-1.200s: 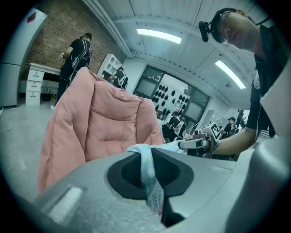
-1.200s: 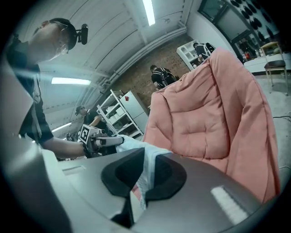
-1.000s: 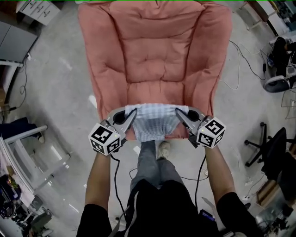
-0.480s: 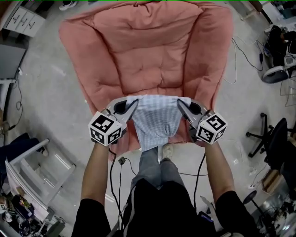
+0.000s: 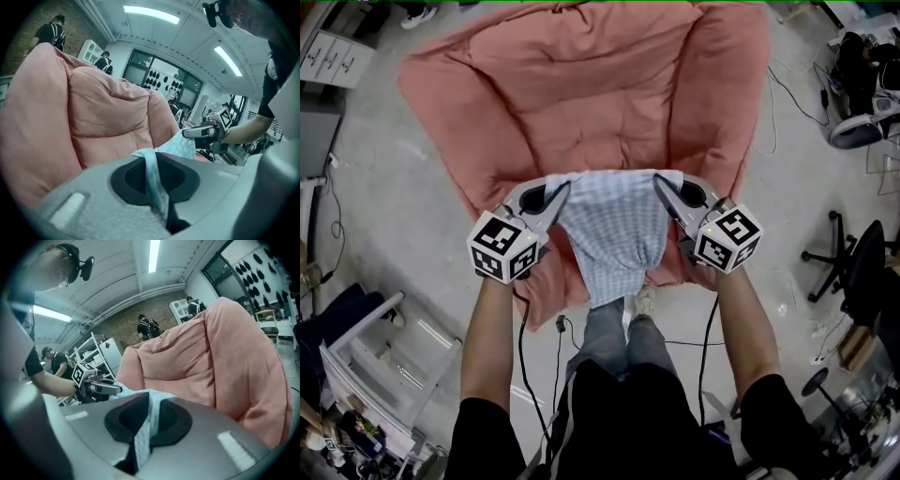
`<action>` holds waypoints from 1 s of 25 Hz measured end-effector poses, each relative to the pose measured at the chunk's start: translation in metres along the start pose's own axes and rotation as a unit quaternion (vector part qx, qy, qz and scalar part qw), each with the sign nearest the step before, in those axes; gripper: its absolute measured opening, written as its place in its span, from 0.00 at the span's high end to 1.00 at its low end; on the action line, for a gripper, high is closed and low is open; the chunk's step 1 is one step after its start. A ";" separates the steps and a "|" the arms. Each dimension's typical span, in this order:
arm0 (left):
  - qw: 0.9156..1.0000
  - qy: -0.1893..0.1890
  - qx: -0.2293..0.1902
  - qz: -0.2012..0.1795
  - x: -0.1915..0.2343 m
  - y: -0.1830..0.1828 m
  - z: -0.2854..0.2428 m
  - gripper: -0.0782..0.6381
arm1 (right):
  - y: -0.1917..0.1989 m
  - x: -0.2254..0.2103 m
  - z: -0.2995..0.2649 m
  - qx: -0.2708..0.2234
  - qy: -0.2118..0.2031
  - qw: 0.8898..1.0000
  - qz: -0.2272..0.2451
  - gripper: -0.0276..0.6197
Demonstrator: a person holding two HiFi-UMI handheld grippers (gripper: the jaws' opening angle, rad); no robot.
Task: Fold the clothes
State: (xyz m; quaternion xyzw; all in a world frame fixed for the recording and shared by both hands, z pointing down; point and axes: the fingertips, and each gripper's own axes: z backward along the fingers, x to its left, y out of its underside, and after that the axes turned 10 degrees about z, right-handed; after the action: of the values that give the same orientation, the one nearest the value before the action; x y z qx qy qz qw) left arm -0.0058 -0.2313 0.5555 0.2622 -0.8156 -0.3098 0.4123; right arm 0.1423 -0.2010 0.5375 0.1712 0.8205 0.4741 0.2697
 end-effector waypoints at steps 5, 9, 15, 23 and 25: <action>1.000 -0.003 -0.015 -0.002 0.010 -0.025 0.005 0.85 | -0.024 -0.005 -0.014 -0.018 0.006 1.000 -0.003 0.94; 1.000 -0.009 -0.018 -0.002 0.022 -0.029 0.007 0.85 | -0.023 -0.002 -0.023 -0.007 0.002 1.000 0.010 0.94; 1.000 -0.018 0.000 0.007 0.024 0.001 0.003 0.84 | 0.008 0.003 -0.022 0.020 -0.007 1.000 0.003 0.94; 0.998 -0.044 0.000 0.037 0.001 0.068 0.018 0.84 | 0.069 0.039 0.002 0.052 -0.035 0.998 -0.003 0.94; 0.998 -0.051 0.003 0.040 -0.008 0.087 0.023 0.84 | 0.087 0.049 0.011 0.059 -0.040 0.997 -0.007 0.94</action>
State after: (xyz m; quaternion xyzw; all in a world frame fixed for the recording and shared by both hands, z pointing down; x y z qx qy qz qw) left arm -0.0360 -0.1609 0.6033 0.2146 -0.8461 -0.3040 0.3816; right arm 0.1121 -0.1244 0.5948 0.2000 0.8366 0.4158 0.2954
